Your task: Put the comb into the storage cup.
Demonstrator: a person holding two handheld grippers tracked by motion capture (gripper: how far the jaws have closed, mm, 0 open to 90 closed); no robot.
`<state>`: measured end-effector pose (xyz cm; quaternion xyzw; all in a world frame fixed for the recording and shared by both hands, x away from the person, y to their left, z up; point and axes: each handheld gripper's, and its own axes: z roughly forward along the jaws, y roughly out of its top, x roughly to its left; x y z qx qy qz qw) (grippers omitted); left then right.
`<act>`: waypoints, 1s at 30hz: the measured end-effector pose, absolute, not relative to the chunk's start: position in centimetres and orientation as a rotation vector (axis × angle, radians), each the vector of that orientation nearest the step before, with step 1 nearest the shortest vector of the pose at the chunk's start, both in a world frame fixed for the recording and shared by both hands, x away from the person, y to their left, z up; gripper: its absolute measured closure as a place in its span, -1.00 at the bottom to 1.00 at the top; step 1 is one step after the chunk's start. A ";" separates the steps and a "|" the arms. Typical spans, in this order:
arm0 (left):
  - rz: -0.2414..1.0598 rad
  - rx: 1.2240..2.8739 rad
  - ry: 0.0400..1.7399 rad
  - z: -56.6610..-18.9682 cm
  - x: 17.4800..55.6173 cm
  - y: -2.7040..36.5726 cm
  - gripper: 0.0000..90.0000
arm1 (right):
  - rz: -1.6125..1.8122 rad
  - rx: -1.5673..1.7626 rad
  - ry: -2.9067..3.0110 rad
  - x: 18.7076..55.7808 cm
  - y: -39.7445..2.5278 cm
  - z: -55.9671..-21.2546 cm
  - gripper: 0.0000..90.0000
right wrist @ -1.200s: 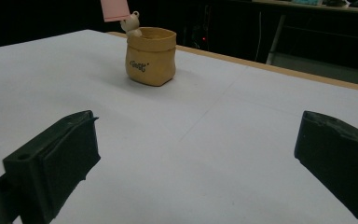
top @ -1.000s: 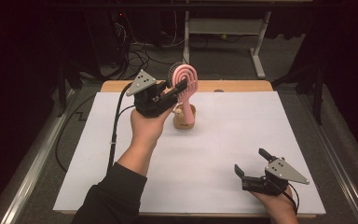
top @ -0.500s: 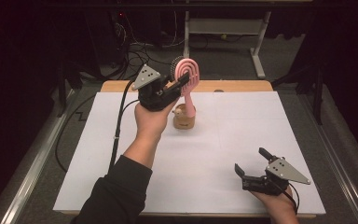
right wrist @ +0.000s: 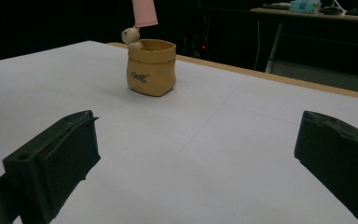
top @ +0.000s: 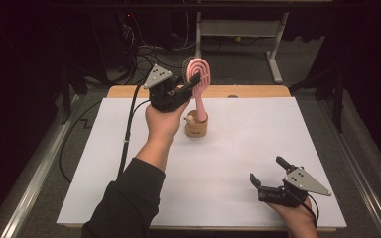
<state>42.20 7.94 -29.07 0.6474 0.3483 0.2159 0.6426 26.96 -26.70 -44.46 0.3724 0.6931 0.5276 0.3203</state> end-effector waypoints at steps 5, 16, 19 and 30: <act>0.495 1.466 0.803 -29.4 42.8 7.9 0.40 | 1.386 0.985 1.826 27.0 -26.8 -44.5 -1.00; 0.509 1.458 0.824 -30.1 43.8 7.8 0.40 | 1.404 0.979 1.834 26.9 -26.7 -44.4 -1.00; 0.512 1.464 0.830 -30.3 44.0 7.8 0.40 | 1.404 0.981 1.833 26.9 -26.7 -44.4 -1.00; 0.527 1.478 0.838 -31.0 44.6 7.3 0.40 | 1.415 0.978 1.832 26.9 -26.7 -44.3 -1.00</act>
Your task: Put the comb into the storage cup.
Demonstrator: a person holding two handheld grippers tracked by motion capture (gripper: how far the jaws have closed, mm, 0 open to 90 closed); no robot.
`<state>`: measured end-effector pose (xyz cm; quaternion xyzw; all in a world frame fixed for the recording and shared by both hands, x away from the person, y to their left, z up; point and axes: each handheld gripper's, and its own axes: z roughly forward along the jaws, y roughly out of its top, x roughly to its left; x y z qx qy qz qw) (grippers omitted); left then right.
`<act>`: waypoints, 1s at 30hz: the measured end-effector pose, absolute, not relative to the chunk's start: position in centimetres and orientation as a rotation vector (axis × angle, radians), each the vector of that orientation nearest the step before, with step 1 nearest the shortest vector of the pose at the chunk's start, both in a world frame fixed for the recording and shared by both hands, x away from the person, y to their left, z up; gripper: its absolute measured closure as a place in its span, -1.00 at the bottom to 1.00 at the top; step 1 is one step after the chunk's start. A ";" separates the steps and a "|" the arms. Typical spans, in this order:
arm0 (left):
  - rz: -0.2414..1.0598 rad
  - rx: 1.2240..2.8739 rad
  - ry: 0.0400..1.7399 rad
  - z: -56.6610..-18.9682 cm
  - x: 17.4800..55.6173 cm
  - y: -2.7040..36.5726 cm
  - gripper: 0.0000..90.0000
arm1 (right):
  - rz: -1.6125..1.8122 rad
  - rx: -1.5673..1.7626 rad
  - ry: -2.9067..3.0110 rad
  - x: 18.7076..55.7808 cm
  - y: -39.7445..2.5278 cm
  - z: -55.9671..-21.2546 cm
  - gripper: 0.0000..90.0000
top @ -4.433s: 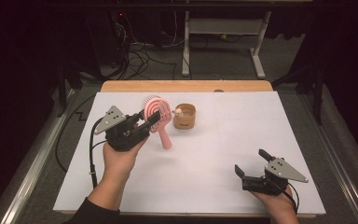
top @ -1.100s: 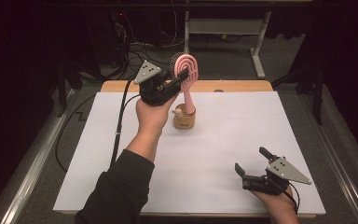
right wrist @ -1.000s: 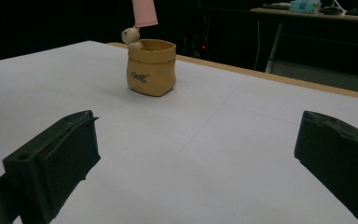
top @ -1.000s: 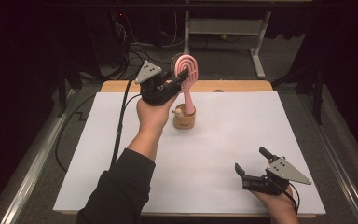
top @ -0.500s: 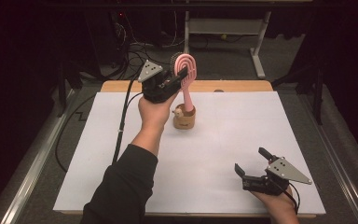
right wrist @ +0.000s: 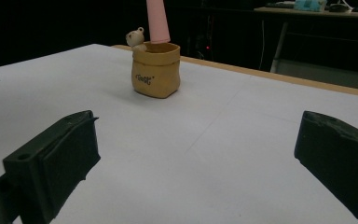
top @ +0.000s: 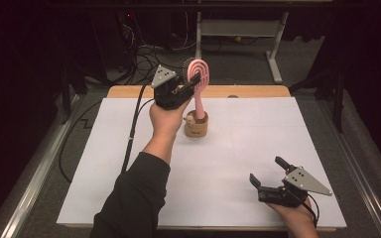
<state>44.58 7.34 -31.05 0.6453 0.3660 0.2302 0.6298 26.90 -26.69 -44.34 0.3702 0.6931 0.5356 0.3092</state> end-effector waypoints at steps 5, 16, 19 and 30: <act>0.520 1.476 0.841 -31.4 44.7 7.0 0.40 | 1.421 0.981 1.827 26.8 -26.7 -44.3 -1.00; 0.524 1.471 0.846 -32.1 44.8 6.7 0.40 | 1.423 0.983 1.835 26.9 -26.5 -44.4 -1.00; 0.526 1.477 0.861 -32.7 45.0 6.9 0.40 | 1.422 0.982 1.834 26.9 -26.5 -44.4 -1.00; 0.515 1.475 0.889 -33.7 45.5 7.3 0.40 | 1.422 0.982 1.831 26.9 -26.7 -44.4 -1.00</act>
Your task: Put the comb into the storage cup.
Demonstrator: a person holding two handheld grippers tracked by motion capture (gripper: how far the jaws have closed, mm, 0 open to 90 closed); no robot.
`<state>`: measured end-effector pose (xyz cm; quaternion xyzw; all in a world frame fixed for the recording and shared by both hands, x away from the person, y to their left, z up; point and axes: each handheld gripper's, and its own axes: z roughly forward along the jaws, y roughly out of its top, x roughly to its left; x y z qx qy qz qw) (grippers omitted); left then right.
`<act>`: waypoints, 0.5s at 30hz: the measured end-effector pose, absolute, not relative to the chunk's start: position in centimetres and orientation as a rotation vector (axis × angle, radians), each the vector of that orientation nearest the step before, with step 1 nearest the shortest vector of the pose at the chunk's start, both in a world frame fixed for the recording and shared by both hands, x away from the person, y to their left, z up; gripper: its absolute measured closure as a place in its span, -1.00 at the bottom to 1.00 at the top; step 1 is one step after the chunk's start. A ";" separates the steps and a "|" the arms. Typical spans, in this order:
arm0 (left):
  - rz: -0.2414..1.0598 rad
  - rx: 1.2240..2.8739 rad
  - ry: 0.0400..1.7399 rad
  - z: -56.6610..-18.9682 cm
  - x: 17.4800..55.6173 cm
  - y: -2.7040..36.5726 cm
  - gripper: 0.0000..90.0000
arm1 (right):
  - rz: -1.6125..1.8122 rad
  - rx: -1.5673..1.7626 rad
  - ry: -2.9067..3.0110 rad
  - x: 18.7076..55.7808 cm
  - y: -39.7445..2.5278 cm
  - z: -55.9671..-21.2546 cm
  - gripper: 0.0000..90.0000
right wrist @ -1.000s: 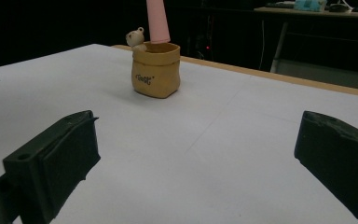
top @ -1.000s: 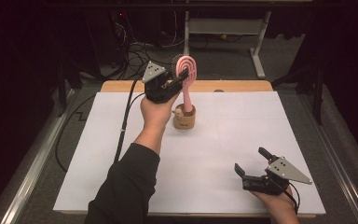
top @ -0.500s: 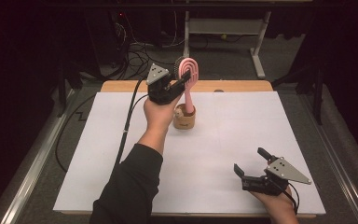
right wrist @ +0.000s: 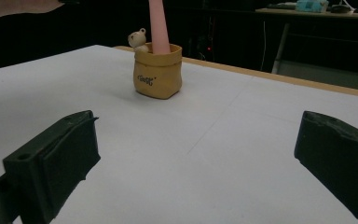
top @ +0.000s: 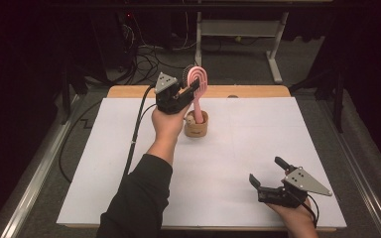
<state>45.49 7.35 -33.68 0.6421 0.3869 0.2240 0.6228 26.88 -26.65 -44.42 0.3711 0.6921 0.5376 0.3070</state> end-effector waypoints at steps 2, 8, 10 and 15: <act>0.509 1.474 0.892 -33.8 45.5 7.4 0.40 | 1.420 0.979 1.826 26.9 -26.7 -44.4 -1.00; 0.503 1.477 0.895 -34.2 45.6 7.1 0.40 | 1.419 0.982 1.830 27.0 -26.6 -44.5 -1.00; 0.498 1.479 0.899 -34.2 45.7 7.1 0.40 | 1.425 0.982 1.829 27.0 -26.6 -44.5 -1.00; 0.503 1.483 0.906 -34.3 45.8 7.0 0.40 | 1.429 0.988 1.827 27.0 -26.6 -44.5 -1.00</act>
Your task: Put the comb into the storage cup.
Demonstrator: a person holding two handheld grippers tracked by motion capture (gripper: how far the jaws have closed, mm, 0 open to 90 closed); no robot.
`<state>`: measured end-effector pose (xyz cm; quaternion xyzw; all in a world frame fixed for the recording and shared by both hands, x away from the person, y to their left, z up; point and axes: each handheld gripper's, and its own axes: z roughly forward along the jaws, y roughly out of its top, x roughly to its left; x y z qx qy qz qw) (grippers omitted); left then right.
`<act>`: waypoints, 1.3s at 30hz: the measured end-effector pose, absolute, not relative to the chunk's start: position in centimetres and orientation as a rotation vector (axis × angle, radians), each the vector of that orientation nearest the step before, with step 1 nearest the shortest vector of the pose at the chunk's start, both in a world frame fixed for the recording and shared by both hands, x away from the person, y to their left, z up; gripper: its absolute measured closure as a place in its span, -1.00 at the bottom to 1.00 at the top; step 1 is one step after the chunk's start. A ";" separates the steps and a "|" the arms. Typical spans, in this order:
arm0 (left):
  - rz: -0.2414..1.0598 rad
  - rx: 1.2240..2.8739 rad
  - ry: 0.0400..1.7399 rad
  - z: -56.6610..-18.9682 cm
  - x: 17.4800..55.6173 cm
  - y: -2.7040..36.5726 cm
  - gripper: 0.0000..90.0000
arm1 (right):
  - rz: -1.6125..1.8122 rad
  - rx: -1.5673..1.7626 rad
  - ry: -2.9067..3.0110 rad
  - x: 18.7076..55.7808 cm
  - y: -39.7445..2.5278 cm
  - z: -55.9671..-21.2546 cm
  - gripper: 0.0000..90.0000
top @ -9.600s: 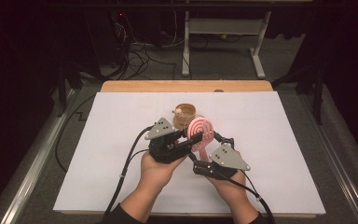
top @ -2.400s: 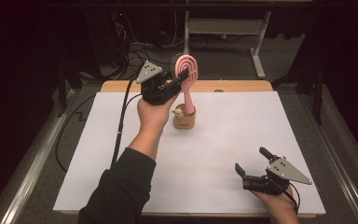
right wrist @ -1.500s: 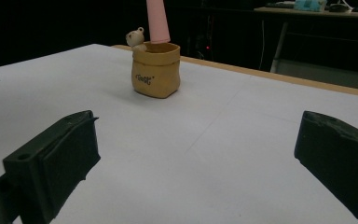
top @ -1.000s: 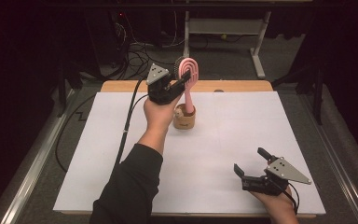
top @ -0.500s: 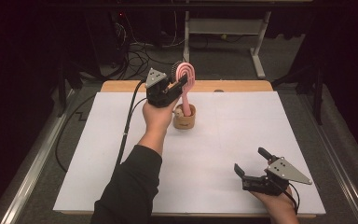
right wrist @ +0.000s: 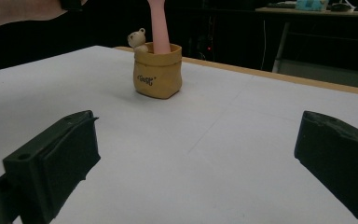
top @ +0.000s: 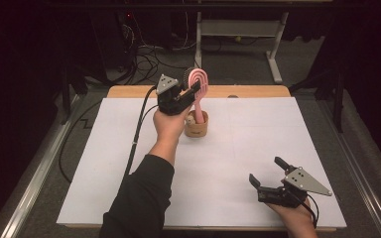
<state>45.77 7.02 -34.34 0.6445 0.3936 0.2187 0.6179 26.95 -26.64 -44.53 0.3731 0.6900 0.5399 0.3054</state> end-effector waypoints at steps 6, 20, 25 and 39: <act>0.499 1.484 0.894 -34.5 45.8 6.7 0.40 | 1.431 0.989 1.833 26.9 -26.6 -44.6 -1.00; 0.494 1.477 0.903 -35.4 46.1 6.2 0.40 | 1.438 0.986 1.825 26.9 -26.6 -44.5 -1.00; 0.485 1.492 0.905 -35.9 46.2 6.0 0.40 | 1.438 0.989 1.828 26.9 -26.6 -44.6 -1.00; 0.482 1.518 0.898 -36.5 46.3 5.6 0.39 | 1.439 0.977 1.833 26.9 -26.6 -44.6 -1.00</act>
